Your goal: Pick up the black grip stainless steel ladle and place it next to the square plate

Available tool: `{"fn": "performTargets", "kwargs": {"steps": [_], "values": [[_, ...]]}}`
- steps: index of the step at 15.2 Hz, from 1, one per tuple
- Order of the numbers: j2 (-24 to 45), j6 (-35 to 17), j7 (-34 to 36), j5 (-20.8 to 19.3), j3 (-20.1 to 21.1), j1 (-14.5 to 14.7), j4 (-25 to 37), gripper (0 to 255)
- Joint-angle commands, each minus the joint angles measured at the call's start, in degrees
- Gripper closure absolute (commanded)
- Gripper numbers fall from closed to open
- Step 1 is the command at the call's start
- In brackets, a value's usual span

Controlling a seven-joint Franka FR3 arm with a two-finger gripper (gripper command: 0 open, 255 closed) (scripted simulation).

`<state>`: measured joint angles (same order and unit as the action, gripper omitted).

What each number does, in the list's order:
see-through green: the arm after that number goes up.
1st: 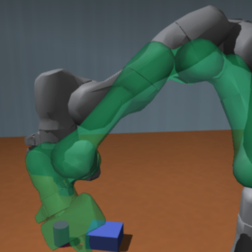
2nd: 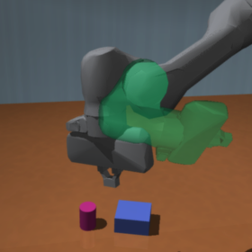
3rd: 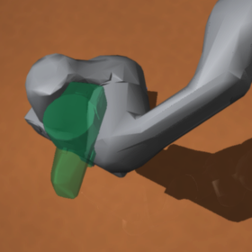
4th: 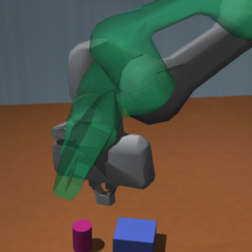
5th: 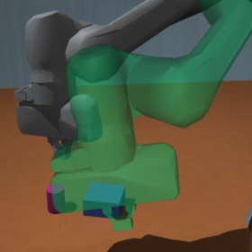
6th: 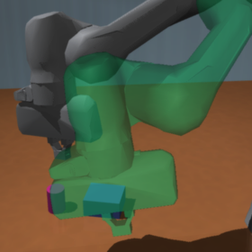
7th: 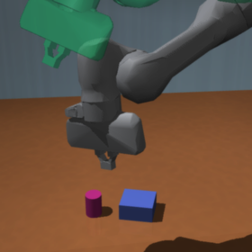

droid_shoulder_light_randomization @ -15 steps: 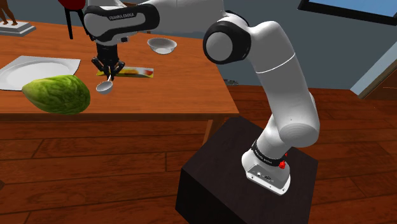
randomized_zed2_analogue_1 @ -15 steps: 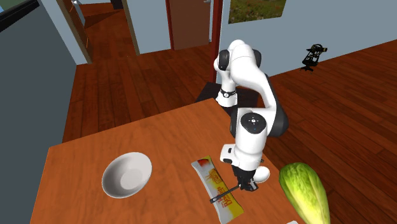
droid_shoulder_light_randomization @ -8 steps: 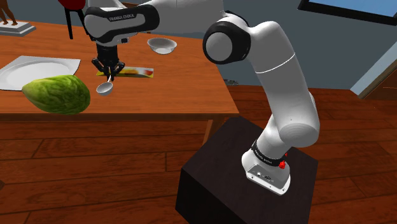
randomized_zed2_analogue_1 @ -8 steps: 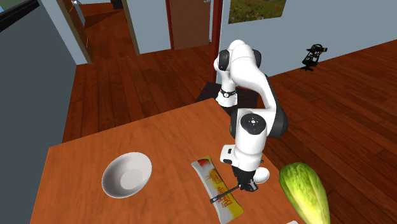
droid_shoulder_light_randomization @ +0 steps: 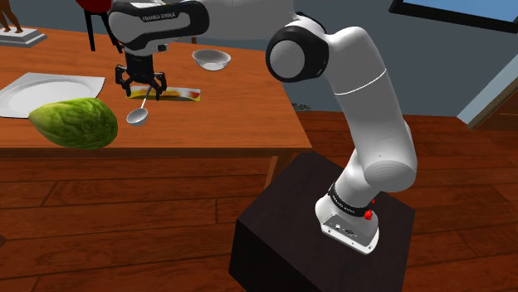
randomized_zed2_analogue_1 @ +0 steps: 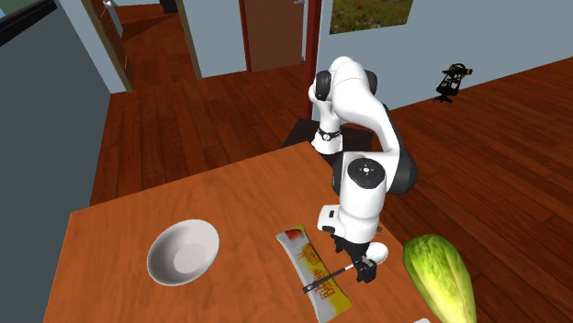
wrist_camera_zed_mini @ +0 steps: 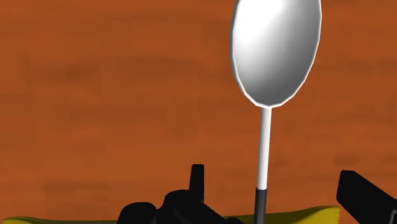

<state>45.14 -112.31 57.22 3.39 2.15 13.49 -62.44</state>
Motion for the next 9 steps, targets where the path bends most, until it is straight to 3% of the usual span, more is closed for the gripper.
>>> {"fn": "performTargets", "kwargs": {"steps": [1,9], "values": [[-1.3,2.7,0.1,0.0,0.0,-0.1,1.4,0],[-1.7,4.0,0.1,0.0,0.0,-0.2,2.3,0]]}}
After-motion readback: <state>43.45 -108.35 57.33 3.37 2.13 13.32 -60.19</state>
